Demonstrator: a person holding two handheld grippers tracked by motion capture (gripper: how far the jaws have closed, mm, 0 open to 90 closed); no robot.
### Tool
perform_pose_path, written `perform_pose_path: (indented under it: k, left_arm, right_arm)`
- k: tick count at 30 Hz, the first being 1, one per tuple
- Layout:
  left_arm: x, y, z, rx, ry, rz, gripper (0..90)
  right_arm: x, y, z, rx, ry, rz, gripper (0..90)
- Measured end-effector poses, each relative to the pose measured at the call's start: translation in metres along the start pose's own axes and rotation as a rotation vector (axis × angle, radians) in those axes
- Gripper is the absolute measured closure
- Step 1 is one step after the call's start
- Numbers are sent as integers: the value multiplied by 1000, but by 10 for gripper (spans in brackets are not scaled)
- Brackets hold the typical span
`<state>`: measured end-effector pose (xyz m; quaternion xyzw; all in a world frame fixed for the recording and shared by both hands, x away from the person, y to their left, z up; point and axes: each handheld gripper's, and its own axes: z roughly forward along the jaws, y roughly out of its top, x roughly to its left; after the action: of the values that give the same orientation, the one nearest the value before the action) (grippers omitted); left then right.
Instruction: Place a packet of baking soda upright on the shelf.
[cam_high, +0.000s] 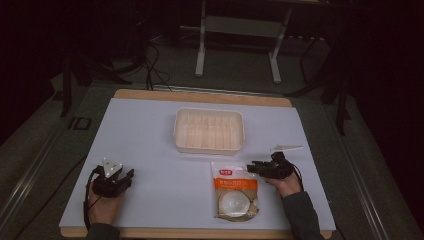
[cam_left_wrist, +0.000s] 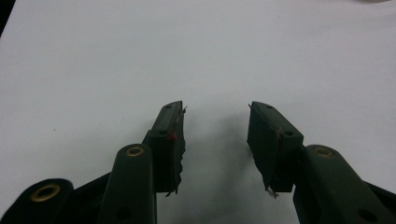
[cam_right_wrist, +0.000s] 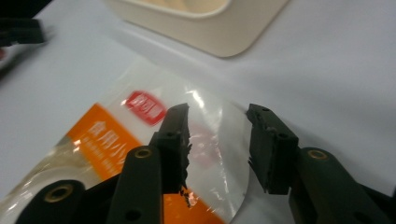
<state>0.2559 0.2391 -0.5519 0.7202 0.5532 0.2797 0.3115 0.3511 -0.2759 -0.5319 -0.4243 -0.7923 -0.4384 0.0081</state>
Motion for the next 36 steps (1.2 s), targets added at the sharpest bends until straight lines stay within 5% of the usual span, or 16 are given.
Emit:
perform_pose_path:
  k: [4, 11, 21, 36]
  left_arm:
    - [-1, 0, 0, 0, 0, -2, 553]
    - [-1, 0, 1, 0, 1, -3, 550]
    - [-1, 0, 1, 3, 4, 3, 547]
    - [-1, 0, 1, 6, 4, 5, 546]
  right_arm:
    - [1, -2, 2, 46, -24, -37, 612]
    - [-3, -3, 9, 64, -30, -24, 559]
    - [-4, -6, 8, 82, 53, -12, 564]
    - [4, -1, 21, 89, 54, -61, 549]
